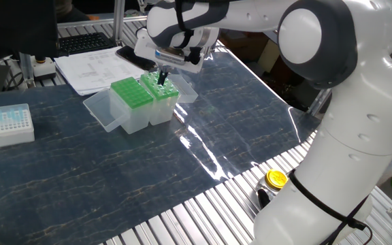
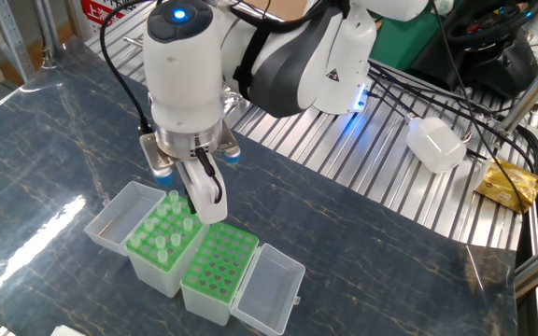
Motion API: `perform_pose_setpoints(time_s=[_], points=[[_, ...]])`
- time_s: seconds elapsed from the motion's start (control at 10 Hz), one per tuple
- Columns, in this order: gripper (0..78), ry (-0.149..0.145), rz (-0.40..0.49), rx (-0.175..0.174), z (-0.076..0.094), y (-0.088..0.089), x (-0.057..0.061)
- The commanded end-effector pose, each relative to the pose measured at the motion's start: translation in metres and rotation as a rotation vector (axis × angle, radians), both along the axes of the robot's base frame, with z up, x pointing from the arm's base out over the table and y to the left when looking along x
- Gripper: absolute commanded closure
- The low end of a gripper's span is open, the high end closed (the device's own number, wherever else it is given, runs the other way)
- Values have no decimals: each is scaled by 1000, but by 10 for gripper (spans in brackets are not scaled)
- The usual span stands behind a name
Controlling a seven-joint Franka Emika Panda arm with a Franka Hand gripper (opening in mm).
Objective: Transfer all large pipette tips from one holder to another
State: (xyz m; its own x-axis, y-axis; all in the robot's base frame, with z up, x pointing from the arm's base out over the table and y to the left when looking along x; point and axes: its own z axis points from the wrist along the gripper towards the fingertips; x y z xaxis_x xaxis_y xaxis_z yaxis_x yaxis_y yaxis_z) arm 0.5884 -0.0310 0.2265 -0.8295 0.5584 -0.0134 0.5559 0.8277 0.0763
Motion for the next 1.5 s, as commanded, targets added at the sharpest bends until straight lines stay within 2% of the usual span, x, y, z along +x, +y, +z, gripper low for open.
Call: perform_pose_setpoints(time_s=[0.1,0.2,0.3,1.5], points=[[776,0,0,-2,1,0,0],[776,0,1,-5,0,0,-1],[1,0,1,-5,0,0,-1],[1,0,1,-5,0,0,-1]])
